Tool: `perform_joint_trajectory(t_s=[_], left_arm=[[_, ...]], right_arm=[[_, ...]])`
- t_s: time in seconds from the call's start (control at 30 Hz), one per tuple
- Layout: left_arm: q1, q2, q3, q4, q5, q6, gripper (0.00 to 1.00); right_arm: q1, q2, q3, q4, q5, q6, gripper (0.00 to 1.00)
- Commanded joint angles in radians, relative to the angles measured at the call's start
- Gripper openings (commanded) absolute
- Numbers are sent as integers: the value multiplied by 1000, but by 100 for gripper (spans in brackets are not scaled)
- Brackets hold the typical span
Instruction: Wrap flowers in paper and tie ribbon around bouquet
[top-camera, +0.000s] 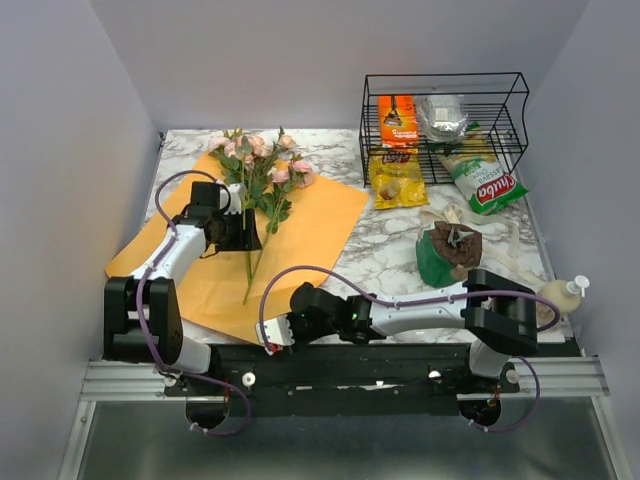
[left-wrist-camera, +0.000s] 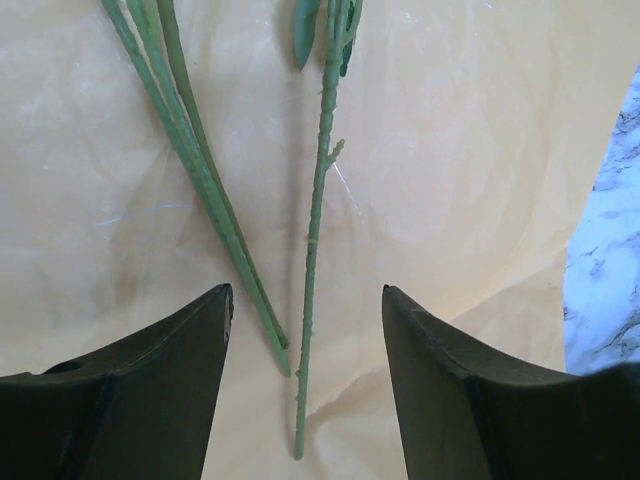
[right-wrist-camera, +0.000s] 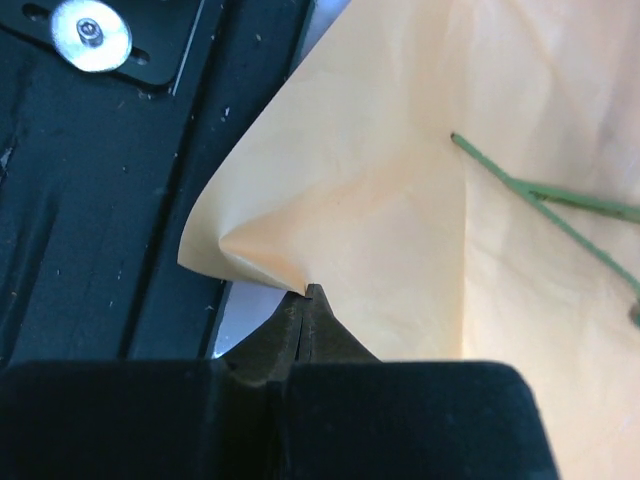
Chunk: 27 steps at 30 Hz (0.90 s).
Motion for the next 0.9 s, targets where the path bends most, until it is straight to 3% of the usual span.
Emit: perform_joint_trajectory(t_s=[0.0, 0.2, 0.4, 0.47, 0.6, 0.73, 0.87], left_arm=[[71, -6, 80, -103, 32, 124, 70], [191, -64, 129, -140, 277, 383, 69], [249, -73, 171, -298, 486, 656, 69], [251, -73, 189, -414, 514, 828, 71], [249, -78, 226, -541, 552, 985, 76], [251, -55, 278, -789, 589, 1215, 79], [251, -44, 315, -965, 540, 1413, 85]], right_arm=[[-66, 8, 52, -63, -82, 136, 1], [-195, 60, 131, -74, -249, 307, 1], [-272, 129, 205, -72, -340, 450, 1], [-301, 154, 239, -72, -371, 487, 1], [-329, 183, 292, -72, -377, 585, 1], [-356, 212, 343, -91, -395, 682, 1], [-376, 246, 429, -212, -397, 768, 1]])
